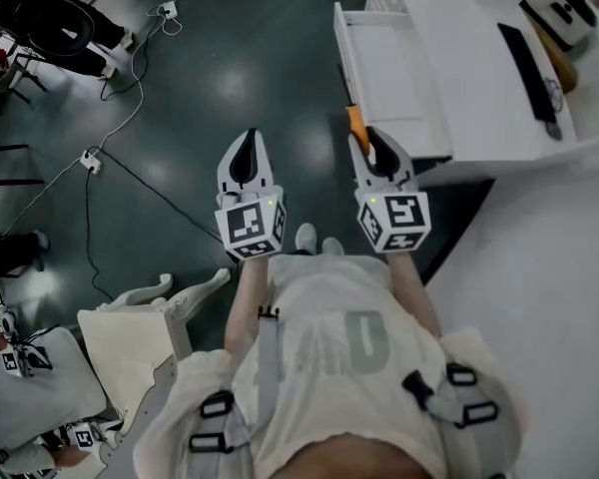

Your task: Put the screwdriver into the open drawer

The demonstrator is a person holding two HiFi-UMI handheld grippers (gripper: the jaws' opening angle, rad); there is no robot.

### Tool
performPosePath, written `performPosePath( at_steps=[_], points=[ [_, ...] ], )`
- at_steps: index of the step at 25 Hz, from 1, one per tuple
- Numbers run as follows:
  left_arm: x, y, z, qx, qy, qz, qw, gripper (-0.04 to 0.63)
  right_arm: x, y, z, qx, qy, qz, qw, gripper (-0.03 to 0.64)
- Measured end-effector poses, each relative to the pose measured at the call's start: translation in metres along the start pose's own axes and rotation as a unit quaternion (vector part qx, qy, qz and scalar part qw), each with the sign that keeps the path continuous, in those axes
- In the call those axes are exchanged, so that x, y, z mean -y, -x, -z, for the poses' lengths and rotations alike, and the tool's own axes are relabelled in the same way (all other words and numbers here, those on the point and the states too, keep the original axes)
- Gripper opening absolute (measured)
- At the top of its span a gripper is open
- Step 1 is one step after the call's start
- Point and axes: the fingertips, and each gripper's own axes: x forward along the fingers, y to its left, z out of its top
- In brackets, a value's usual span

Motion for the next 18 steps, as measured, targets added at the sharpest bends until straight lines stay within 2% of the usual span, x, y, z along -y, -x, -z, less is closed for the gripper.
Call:
performPosePath(
  at_steps=[12, 18],
  points=[
    [-0.064, -0.016, 0.004, 0.005, 0.01, -0.01, 0.9999, 0.005, -0.041, -0.048, -0.009, 0.005, 0.015, -0.014, 1.0, 0.107],
    [-0.09, -0.028, 0.018, -0.006, 0.02, -0.023, 0.9995, 0.005, -0.038, -0.068, -0.007, 0.001, 0.022, -0.008, 1.0, 0.107]
  ],
)
